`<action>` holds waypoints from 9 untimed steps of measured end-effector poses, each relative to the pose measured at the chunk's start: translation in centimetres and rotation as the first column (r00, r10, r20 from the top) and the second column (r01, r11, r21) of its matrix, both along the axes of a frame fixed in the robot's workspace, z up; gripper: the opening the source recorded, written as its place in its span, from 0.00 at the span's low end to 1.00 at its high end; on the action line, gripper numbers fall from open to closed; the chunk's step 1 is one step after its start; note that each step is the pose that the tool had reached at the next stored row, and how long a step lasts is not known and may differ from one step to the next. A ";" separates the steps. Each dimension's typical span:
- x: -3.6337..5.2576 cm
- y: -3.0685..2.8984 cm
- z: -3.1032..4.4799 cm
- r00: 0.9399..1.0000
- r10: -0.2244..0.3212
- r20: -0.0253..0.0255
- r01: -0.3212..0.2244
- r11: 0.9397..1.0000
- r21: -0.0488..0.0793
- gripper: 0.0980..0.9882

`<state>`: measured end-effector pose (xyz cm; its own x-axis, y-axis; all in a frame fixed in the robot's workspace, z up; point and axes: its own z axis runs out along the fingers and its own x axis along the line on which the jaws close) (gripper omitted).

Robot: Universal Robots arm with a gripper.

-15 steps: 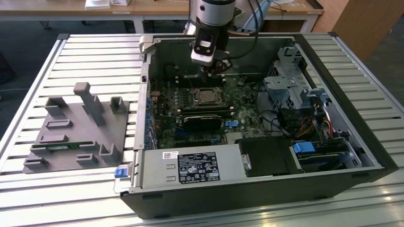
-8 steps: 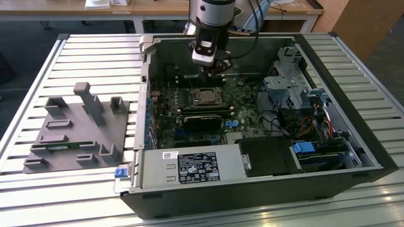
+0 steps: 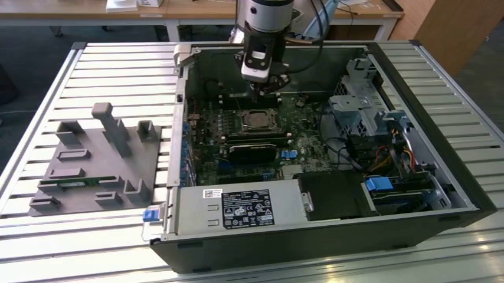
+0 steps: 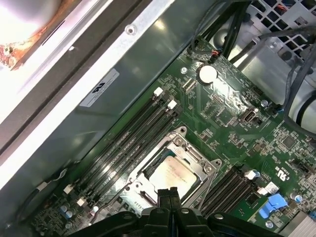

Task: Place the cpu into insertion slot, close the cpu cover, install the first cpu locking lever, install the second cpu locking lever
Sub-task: 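Install the first cpu locking lever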

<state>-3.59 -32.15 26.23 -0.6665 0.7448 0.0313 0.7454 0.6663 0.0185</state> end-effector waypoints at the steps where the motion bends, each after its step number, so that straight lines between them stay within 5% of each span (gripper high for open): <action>1: 0.00 0.00 0.00 1.000 0.004 0.000 -0.004 1.000 0.000 0.01; 9: 0.00 0.00 0.00 1.000 0.030 0.000 -0.030 1.000 0.000 0.01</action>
<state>-3.60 -32.15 26.23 -0.6884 0.7247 0.0313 0.7253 0.6882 0.0185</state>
